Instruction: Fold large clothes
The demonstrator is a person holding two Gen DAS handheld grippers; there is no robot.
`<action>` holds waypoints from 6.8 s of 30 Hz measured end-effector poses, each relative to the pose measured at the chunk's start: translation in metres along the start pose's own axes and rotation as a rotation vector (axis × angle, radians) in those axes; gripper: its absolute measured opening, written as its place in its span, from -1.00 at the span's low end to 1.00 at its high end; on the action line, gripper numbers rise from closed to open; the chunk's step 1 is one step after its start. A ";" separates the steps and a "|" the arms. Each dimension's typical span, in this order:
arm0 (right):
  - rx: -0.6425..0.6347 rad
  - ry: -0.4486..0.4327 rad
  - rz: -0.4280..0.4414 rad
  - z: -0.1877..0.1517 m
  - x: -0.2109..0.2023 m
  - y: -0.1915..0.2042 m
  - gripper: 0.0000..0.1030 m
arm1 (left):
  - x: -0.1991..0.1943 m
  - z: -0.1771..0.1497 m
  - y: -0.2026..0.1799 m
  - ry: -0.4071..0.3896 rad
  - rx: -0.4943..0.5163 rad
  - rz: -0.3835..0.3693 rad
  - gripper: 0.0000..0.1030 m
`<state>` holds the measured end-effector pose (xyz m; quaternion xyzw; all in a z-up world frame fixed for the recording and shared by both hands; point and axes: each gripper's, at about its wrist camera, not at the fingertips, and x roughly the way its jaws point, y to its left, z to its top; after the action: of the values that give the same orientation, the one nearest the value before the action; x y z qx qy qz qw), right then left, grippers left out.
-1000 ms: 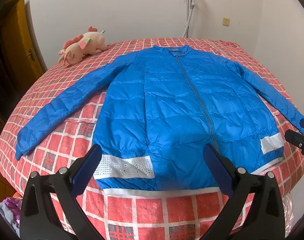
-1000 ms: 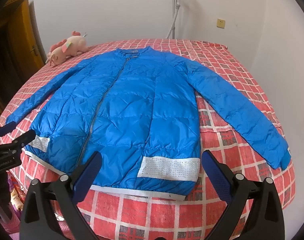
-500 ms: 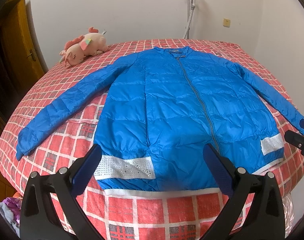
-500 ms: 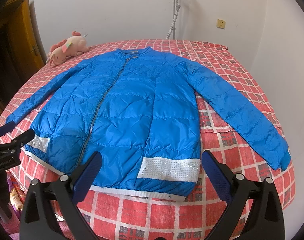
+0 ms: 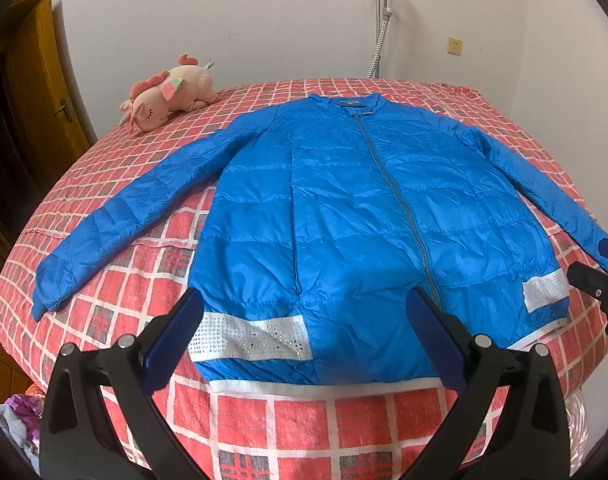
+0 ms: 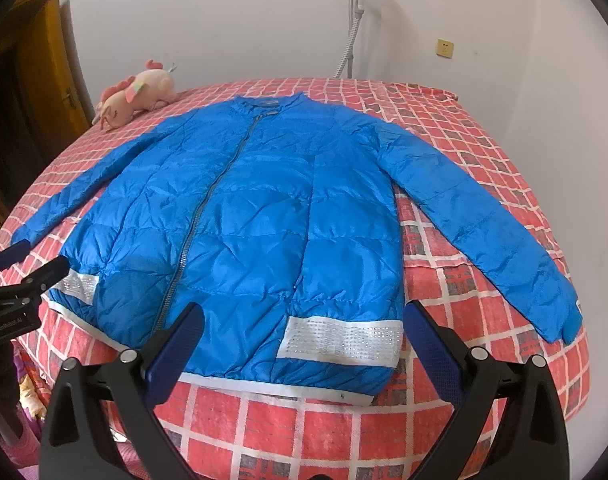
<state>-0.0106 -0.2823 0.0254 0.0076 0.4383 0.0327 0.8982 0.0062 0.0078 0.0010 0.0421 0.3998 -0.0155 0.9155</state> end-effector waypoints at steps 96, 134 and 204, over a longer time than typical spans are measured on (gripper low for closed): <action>0.450 -0.021 -0.078 0.136 0.054 -0.212 -0.46 | 0.138 0.114 -0.033 0.049 -0.016 -0.157 0.94; 0.498 0.008 -0.005 0.155 0.151 -0.255 -0.18 | 0.247 0.187 -0.198 0.346 0.140 -0.447 0.92; 0.172 0.209 0.178 0.251 0.305 -0.083 -0.34 | 0.322 0.221 0.009 0.205 -0.132 -0.196 -0.27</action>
<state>0.3785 -0.3410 -0.0641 0.1199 0.5282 0.0753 0.8372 0.3873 -0.0012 -0.0854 -0.0559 0.4933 -0.0740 0.8649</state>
